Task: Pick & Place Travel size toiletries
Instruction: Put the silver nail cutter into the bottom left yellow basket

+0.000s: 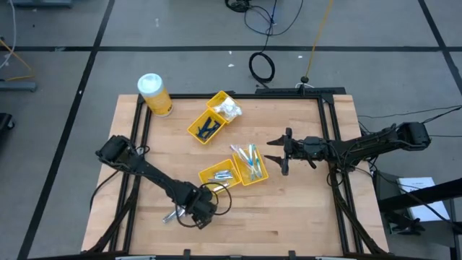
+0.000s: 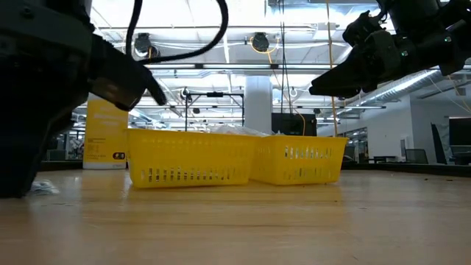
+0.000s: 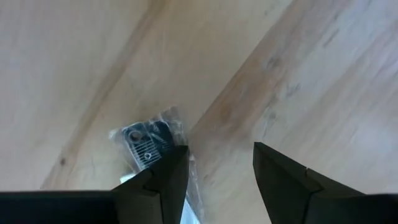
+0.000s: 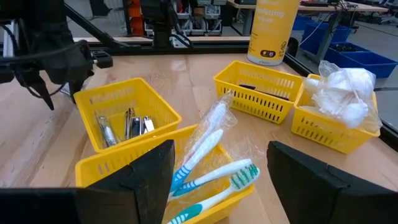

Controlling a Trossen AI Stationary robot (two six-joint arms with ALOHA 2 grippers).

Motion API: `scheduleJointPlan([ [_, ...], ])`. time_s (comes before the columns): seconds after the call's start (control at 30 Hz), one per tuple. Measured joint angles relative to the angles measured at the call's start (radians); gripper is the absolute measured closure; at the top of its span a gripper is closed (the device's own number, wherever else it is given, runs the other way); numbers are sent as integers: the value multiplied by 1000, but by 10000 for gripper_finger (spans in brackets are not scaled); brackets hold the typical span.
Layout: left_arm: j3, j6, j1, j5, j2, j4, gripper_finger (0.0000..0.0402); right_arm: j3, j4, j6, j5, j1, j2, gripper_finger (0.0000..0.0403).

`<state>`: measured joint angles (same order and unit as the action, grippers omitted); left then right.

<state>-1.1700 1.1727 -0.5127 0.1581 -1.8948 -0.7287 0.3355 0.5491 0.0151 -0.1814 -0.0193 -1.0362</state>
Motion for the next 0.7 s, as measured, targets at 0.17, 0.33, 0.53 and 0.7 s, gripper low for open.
scheduleJointPlan([
  [0.17,5,-26,39,-21,41,-3,220,0,0,0,0,0,0,161],
  [0.33,3,11,54,-53,71,-23,220,0,0,0,0,0,0,161],
  [0.53,3,231,38,-12,74,-82,220,0,0,0,0,0,0,161],
  [0.7,3,365,17,-4,73,-88,220,0,0,0,0,0,0,161],
])
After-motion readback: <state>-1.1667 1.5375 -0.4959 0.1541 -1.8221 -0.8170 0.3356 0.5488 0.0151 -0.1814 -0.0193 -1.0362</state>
